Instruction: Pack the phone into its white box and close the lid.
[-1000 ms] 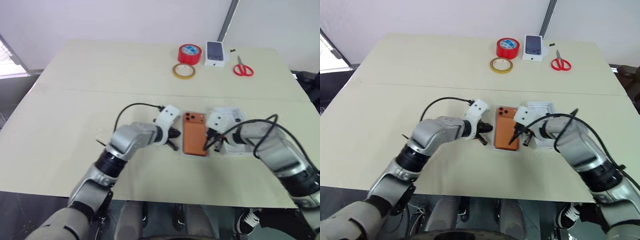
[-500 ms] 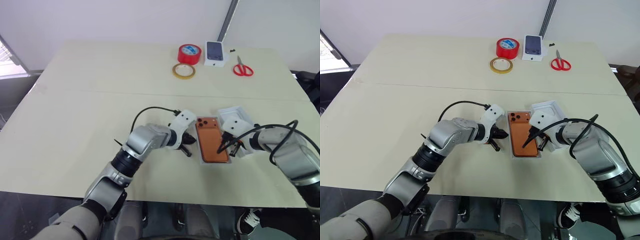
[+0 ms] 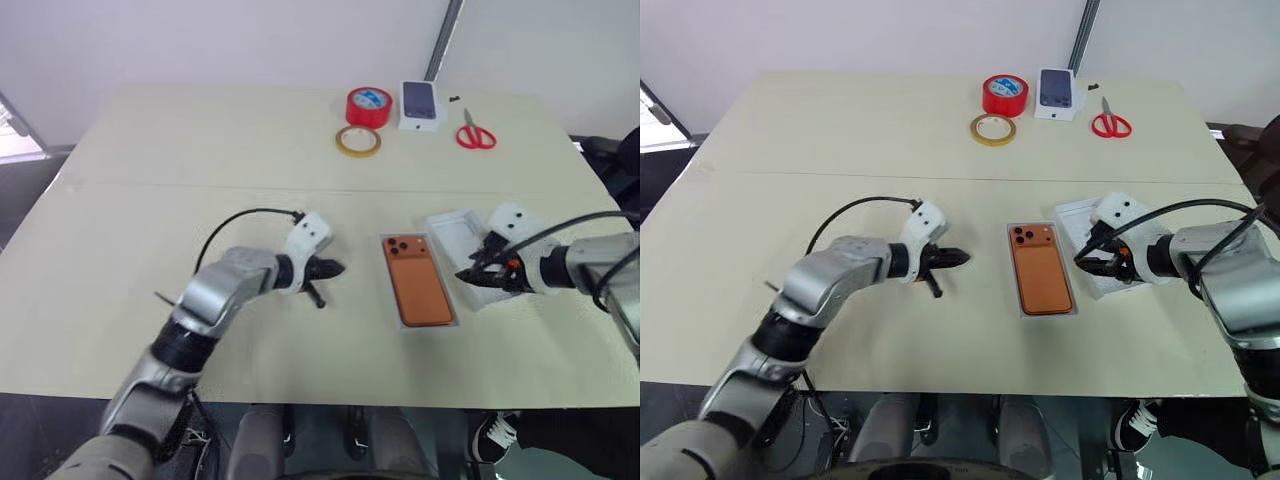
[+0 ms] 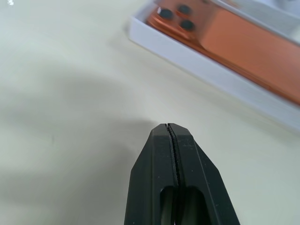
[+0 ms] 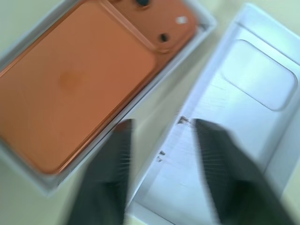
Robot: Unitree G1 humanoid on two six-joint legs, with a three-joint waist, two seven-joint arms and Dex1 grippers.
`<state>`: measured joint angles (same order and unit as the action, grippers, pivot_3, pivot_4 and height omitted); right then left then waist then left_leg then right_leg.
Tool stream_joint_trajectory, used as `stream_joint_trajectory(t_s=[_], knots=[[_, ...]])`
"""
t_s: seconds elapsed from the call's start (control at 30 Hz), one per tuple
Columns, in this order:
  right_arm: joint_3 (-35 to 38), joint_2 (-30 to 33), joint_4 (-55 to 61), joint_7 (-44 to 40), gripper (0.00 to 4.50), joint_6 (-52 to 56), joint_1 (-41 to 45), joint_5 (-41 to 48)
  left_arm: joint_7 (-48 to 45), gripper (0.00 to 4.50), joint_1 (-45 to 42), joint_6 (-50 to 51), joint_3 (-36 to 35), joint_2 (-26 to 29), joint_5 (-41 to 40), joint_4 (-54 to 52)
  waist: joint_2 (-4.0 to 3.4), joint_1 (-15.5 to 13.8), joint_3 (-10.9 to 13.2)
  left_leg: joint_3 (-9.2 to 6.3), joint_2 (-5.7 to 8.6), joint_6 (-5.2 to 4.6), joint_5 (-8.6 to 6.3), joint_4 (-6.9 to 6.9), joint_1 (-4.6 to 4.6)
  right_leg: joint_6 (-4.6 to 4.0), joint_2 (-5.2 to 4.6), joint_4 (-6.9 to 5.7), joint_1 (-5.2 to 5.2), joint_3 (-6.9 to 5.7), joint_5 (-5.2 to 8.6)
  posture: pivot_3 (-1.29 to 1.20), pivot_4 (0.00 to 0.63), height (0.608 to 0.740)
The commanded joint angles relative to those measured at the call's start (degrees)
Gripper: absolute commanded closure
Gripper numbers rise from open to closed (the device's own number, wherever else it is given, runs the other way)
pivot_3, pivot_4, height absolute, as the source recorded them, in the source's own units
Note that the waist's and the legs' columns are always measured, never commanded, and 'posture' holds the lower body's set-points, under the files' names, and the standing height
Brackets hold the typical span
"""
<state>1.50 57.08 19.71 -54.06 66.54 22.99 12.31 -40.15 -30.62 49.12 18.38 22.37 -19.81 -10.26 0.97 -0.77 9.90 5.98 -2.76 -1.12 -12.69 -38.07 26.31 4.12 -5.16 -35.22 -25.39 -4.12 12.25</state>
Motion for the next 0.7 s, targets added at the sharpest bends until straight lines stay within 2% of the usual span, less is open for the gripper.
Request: stream_joint_trajectory(t_s=[0.03, 0.2, 0.4, 0.47, 0.53, 0.57, 0.67, 0.7], knots=[[1.02, -2.83, -2.55, 5.02, 1.09, 5.89, 3.42, 0.96, -6.71, 4.50, 3.97, -8.32, -2.39, 2.81, -2.78, -8.42, -0.01, 0.02, 0.00, 0.02, 0.03, 0.00, 0.00, 0.00, 0.01, 0.00, -0.06, 0.01, -0.02, 0.00, 0.00, 0.00, 0.150, 0.740], [1.01, -7.39, -8.70, 10.87, 1.09, 12.11, 7.29, 0.93, -11.38, 4.50, 9.09, -15.13, -4.01, 7.42, -3.03, -12.49, -0.09, -0.03, -0.01, 0.08, 0.13, 0.01, -0.01, -0.01, 0.03, -0.01, -0.29, 0.05, -0.01, 0.00, 0.00, 0.00, 0.150, 0.740], [-2.95, -9.22, -12.24, 14.84, 1.09, 11.23, 8.85, 0.12, -12.39, 4.50, 10.26, -16.58, -4.64, 8.06, -3.61, -13.29, -0.13, 0.10, -0.01, 0.10, 0.17, -0.02, -0.01, -0.01, 0.05, 0.00, -0.19, 0.05, -0.01, 0.00, 0.00, 0.00, 0.150, 0.740], [-3.76, -10.47, -13.14, 16.79, 1.62, 11.38, 9.98, -0.28, -12.63, 4.50, 10.75, -17.01, -4.40, 8.15, -3.45, -13.64, -0.14, 0.13, -0.01, 0.10, 0.16, -0.03, -0.01, -0.01, 0.05, 0.01, -0.17, 0.04, -0.02, 0.01, 0.00, 0.00, 0.150, 0.740], [-4.28, -11.11, -13.61, 18.00, 2.35, 11.87, 10.75, -0.25, -12.78, 4.50, 11.15, -17.50, -4.12, 8.37, -3.24, -13.86, -0.14, 0.27, -0.01, 0.10, 0.13, -0.03, 0.00, -0.01, 0.04, 0.02, -0.12, 0.02, -0.01, 0.01, -0.01, 0.00, 0.150, 0.740], [-4.18, -11.37, -13.41, 18.44, 3.05, 12.51, 10.94, 0.00, -12.82, 4.50, 11.39, -17.71, -4.10, 8.50, -3.15, -13.97, -0.14, 0.22, -0.01, 0.10, 0.11, -0.03, 0.00, -0.01, 0.04, 0.02, -0.09, 0.00, -0.01, 0.02, -0.01, 0.00, 0.150, 0.740], [-3.22, -11.88, -12.54, 19.44, 4.47, 14.40, 11.40, 0.92, -12.78, 4.50, 11.94, -18.34, -4.25, 8.97, -2.78, -14.08, -0.16, 0.18, -0.02, 0.09, 0.07, -0.03, 0.00, -0.01, 0.02, 0.03, -0.04, -0.01, -0.01, 0.02, -0.01, 0.00, 0.150, 0.740], [-2.53, -12.06, -12.32, 19.62, 4.47, 15.06, 11.66, 1.30, -12.74, 4.50, 12.13, -18.62, -4.40, 9.15, -2.69, -14.08, -0.15, 0.10, -0.02, 0.09, 0.07, -0.03, 0.00, -0.01, 0.02, 0.03, -0.04, -0.01, -0.01, 0.02, -0.01, 0.00, 0.150, 0.740]])
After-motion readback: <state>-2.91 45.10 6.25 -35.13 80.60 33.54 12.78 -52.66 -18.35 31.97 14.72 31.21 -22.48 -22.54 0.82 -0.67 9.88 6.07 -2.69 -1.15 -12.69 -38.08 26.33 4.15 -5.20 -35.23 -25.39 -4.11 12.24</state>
